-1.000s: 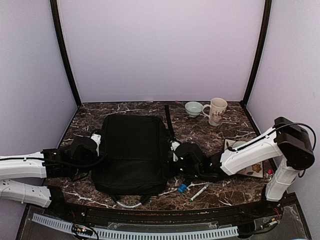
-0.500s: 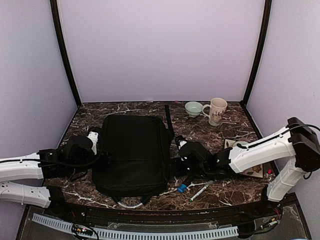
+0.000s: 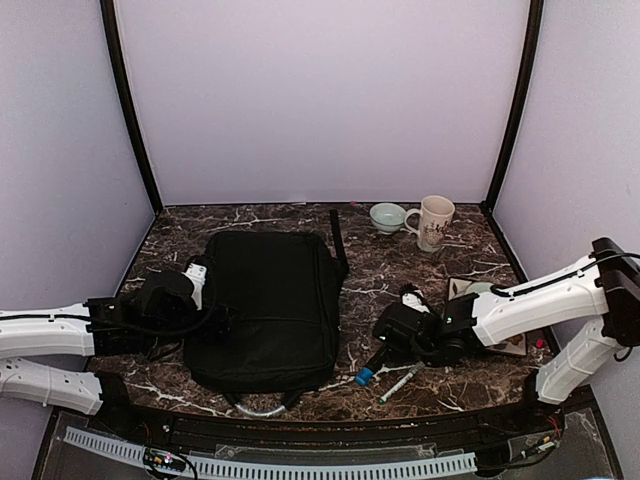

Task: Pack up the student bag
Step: Pick up the pen from the center of the board.

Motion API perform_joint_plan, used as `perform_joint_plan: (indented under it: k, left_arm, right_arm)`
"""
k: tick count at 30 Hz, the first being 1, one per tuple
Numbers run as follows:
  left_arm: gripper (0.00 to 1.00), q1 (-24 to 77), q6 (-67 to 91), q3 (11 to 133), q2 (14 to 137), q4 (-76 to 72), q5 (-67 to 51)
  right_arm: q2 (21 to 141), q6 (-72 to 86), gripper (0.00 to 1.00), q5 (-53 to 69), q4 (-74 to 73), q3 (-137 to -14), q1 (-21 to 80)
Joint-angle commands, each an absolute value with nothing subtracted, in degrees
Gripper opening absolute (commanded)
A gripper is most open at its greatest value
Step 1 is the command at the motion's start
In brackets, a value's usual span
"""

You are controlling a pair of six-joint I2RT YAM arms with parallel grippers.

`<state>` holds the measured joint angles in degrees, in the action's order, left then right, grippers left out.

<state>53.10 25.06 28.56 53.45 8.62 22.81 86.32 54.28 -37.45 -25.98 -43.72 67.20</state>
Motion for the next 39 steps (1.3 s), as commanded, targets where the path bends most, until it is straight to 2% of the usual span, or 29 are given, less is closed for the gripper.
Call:
perform_joint_plan:
  k: [1, 8, 16, 26, 32, 39]
  left_arm:
    - [0.77, 53.1, 23.5, 28.0, 53.5, 5.9, 21.1]
    - [0.77, 53.3, 23.3, 27.3, 53.8, 5.2, 20.3]
    - [0.76, 53.3, 23.4, 26.2, 53.9, 4.3, 19.8]
    - [0.75, 53.5, 23.2, 26.3, 54.9, 3.5, 19.0]
    - [0.75, 53.6, 22.9, 26.6, 54.6, 3.1, 18.8]
    - [0.75, 53.7, 22.3, 26.8, 55.6, 1.8, 18.6]
  right_arm:
    - [86.2, 56.4, 0.72, -42.9, -30.1, -42.0, 64.5]
    - [87.4, 51.0, 0.62, -41.5, -23.1, -40.8, 60.0]
    - [88.9, 47.7, 0.43, -37.4, -18.2, -39.4, 56.0]
    - [90.1, 47.3, 0.46, -32.8, -17.2, -38.5, 54.1]
    - [88.9, 47.2, 0.41, -32.0, -16.2, -37.2, 54.2]
    - [88.4, 46.0, 0.29, -30.7, -14.1, -35.9, 54.2]
